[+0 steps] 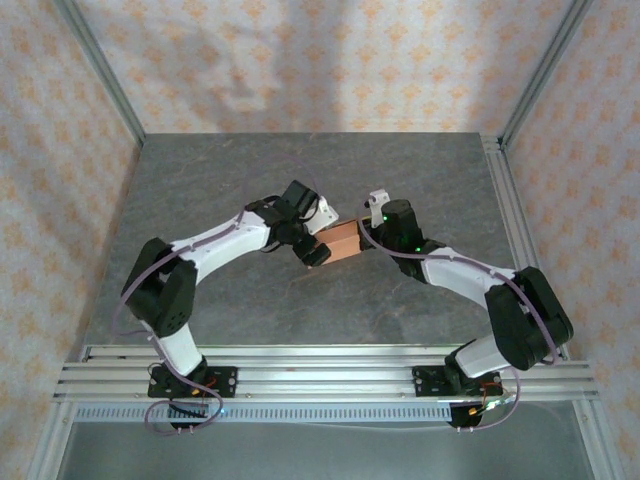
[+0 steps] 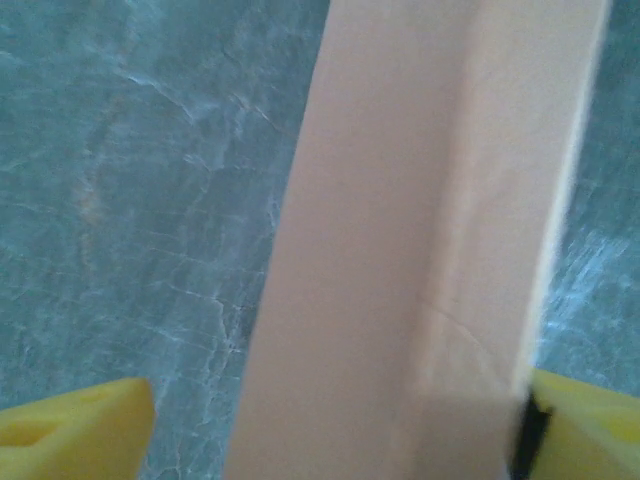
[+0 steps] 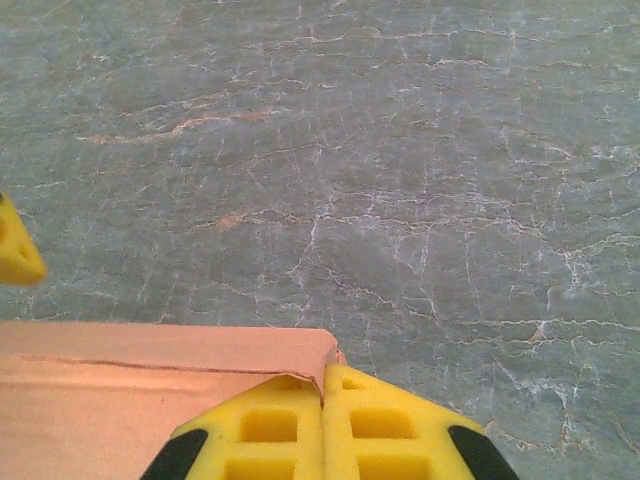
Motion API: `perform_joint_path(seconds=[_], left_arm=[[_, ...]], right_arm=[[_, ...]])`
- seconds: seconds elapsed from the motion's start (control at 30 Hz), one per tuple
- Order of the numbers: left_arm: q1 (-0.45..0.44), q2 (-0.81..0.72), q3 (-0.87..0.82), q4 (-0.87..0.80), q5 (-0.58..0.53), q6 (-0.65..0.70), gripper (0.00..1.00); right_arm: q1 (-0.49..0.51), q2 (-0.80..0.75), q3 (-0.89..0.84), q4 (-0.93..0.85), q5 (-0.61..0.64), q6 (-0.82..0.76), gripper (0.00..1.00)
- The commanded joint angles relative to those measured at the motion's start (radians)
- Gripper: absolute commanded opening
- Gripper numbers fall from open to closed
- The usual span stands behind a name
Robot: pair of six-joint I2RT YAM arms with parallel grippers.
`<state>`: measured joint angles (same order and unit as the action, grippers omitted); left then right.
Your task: Fold the paper box
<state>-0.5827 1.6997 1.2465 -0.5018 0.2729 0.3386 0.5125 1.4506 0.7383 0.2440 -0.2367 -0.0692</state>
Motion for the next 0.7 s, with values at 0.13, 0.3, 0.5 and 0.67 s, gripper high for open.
perform_joint_path(seconds=[0.13,0.3,0.5,0.67], left_arm=[[-0.006,-0.219,-0.128,0.104,-0.108,-0.122,1.0],[-0.005,-0.297,-0.129,0.015,-0.143,-0.224,0.89],[-0.005,-0.284,-0.062,-0.132,-0.19,-0.307,0.65],[-0.005,-0.222,-0.02,-0.193,-0.2,-0.316,0.45]], right_arm=[[0.021,0.0,-0.016,-0.014,0.064,-0.016,0.0],[0.03,0.006,0.008,-0.042,0.081,-0.011,0.0],[0.041,0.008,0.024,-0.07,0.092,-0.009,0.0],[0.044,0.006,0.032,-0.083,0.093,-0.006,0.0]])
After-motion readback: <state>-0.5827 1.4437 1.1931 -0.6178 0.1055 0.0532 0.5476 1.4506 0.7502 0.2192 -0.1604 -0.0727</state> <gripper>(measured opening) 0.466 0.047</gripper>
